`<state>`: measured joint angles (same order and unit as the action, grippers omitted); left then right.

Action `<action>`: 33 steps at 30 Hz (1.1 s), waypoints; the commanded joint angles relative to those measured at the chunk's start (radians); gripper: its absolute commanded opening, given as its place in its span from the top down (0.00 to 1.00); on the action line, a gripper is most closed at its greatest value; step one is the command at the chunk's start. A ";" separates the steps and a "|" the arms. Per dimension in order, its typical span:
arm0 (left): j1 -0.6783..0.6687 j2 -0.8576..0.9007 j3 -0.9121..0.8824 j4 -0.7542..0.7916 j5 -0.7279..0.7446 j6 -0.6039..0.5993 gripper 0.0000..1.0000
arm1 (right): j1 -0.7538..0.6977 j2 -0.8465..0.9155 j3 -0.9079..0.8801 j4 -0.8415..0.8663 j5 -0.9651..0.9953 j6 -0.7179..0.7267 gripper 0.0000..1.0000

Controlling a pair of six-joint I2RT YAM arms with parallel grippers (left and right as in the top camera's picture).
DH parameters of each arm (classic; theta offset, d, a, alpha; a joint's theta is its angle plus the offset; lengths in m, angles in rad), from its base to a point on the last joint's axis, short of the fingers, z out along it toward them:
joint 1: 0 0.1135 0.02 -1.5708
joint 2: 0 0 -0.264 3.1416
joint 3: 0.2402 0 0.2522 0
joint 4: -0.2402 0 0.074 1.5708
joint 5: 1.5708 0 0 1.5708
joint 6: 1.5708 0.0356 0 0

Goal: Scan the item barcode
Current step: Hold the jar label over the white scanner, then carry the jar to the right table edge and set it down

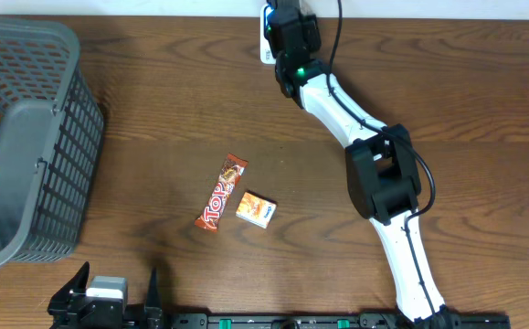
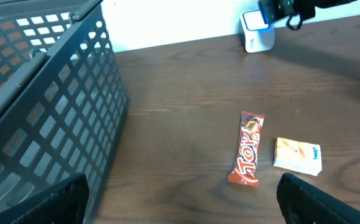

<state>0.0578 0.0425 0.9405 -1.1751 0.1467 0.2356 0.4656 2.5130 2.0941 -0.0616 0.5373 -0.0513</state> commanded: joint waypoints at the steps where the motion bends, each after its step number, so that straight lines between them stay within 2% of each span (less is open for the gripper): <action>1: -0.002 -0.002 0.006 0.000 -0.010 0.002 0.04 | 0.031 -0.060 0.022 -0.067 0.103 0.001 0.41; 4: -0.002 -0.002 0.006 0.000 -0.010 0.002 0.04 | 0.043 -0.124 0.022 -0.159 0.233 0.001 0.43; 8: -0.002 -0.002 0.006 0.000 -0.010 0.002 0.04 | 0.043 -0.221 0.022 -0.336 0.293 0.007 0.42; 13: -0.002 -0.002 0.006 0.000 -0.010 0.002 0.04 | 0.015 -0.347 0.022 -0.761 0.278 0.266 0.43; 16: -0.002 -0.002 0.006 0.000 -0.010 0.002 0.04 | -0.024 -0.392 0.022 -0.975 0.181 0.400 0.42; 19: -0.002 -0.002 0.006 0.000 -0.010 0.002 0.04 | -0.090 -0.401 0.022 -1.123 0.056 0.470 0.42; 26: -0.002 -0.002 0.006 0.000 -0.010 0.002 0.04 | -0.298 -0.396 0.009 -1.316 -0.023 0.485 0.44; 33: -0.002 -0.002 0.006 0.000 -0.010 0.002 0.04 | -0.552 -0.393 -0.035 -1.318 -0.024 0.485 0.43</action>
<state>0.0578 0.0425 0.9405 -1.1748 0.1467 0.2356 -0.0017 2.1239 2.0830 -1.3838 0.5003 0.4099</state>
